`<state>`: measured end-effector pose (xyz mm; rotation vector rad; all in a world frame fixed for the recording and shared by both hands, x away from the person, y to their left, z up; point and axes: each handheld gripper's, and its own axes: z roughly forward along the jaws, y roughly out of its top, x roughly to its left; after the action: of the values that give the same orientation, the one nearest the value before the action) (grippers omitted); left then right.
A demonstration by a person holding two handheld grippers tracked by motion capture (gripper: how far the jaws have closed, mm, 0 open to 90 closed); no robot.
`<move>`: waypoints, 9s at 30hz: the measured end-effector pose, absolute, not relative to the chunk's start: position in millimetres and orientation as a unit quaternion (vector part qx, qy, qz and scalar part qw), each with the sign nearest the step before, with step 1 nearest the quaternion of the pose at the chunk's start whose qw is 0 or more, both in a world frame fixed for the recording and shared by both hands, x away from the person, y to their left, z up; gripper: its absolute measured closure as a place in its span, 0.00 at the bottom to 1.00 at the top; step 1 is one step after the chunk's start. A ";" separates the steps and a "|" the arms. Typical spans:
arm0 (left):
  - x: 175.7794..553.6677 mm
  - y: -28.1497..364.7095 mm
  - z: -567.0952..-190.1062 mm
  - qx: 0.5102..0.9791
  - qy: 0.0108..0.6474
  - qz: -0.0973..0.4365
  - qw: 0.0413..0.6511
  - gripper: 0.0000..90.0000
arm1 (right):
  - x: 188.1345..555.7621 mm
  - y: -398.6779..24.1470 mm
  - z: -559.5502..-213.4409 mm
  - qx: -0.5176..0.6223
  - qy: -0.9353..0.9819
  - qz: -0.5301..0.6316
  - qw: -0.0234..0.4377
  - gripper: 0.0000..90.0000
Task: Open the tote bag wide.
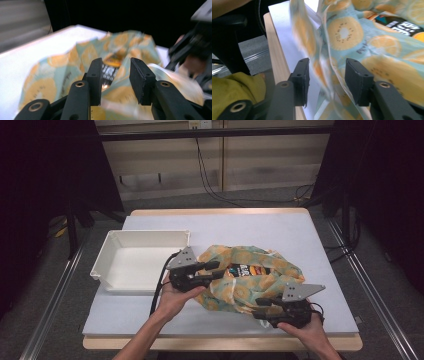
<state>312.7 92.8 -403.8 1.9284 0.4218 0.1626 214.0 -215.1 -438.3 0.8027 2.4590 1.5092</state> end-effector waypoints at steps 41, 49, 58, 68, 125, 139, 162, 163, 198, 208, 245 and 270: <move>331.2 77.9 -437.1 0.839 0.185 0.053 0.508 0.46 | 334.2 -260.2 -443.7 0.338 0.828 0.427 0.134 0.52; 349.7 100.8 -422.1 0.817 0.217 0.083 0.528 0.61 | 338.3 -254.0 -450.5 0.342 0.834 0.412 0.132 0.56; 361.3 95.7 -442.1 0.851 0.225 0.073 0.469 0.44 | 342.1 -256.0 -454.8 0.363 0.835 0.388 0.144 0.77; 366.3 107.0 -440.6 0.852 0.222 0.064 0.470 1.00 | 337.1 -269.2 -428.5 0.358 0.809 0.449 0.123 1.00; 378.4 100.0 -406.0 0.825 0.213 0.034 0.522 0.99 | 337.9 -281.3 -415.8 0.380 0.787 0.466 0.140 0.66; 379.1 110.5 -414.1 0.833 0.223 0.038 0.505 1.00 | 344.0 -287.2 -419.0 0.386 0.770 0.493 0.121 1.00; 339.7 20.7 -400.8 0.839 0.169 0.011 0.517 0.52 | 340.3 -260.7 -407.1 0.344 0.806 0.464 0.126 0.65; 337.4 11.8 -404.3 0.843 0.163 0.007 0.512 0.50 | 341.4 -260.0 -408.5 0.345 0.807 0.461 0.127 0.64; 253.8 -10.5 -463.7 0.892 0.014 -0.037 0.449 1.00 | 404.7 -276.8 -436.2 0.433 0.753 0.480 0.118 1.00; 258.9 -6.6 -464.3 0.883 0.040 -0.028 0.467 0.88 | 411.2 -260.6 -462.2 0.447 0.767 0.442 0.129 0.98; 311.9 5.6 -449.1 0.896 0.092 0.032 0.433 1.00 | 309.5 -252.2 -432.7 0.367 0.802 0.456 0.119 0.61; 326.4 30.8 -450.3 0.876 0.114 0.048 0.465 0.99 | 292.9 -233.2 -446.7 0.359 0.821 0.430 0.109 0.41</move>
<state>326.4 30.8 -450.3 2.1523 0.2798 0.1184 292.9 -233.2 -446.7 1.0547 2.4156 1.2656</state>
